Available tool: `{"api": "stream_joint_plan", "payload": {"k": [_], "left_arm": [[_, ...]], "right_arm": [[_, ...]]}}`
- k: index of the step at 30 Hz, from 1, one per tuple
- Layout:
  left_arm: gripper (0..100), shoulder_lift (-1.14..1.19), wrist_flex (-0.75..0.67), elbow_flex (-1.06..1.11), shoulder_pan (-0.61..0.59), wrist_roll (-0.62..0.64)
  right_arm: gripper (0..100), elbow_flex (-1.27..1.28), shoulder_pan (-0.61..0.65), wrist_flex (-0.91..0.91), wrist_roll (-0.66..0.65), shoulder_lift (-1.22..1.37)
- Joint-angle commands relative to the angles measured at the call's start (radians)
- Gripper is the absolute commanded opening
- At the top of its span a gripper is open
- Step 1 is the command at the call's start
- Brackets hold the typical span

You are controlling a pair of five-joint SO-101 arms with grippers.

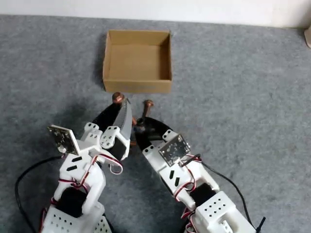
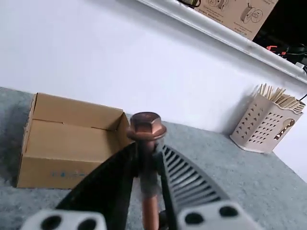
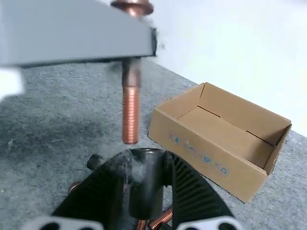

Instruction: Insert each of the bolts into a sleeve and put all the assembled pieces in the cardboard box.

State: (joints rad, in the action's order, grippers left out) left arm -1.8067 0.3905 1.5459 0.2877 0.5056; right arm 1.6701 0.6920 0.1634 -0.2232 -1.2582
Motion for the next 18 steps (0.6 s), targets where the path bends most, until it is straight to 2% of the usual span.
{"api": "stream_joint_plan", "payload": {"k": [1, 7, 14, 18], "left_arm": [[0, -0.012, -0.035, -0.007, 0.025, 0.005], [0, -0.010, -0.035, -0.005, 0.041, 0.003], [0, -0.010, -0.031, -0.005, 0.068, 0.006], [0, -0.010, 0.021, -0.005, 0.093, 0.006]], "right_arm": [[0.4, 0.073, 0.016, 0.036, -0.015, -0.015], [0.4, 0.073, 0.071, 0.036, -0.015, -0.012], [0.4, 0.070, 0.016, 0.038, -0.015, -0.015], [0.4, 0.067, -0.002, 0.039, -0.014, -0.015]]}}
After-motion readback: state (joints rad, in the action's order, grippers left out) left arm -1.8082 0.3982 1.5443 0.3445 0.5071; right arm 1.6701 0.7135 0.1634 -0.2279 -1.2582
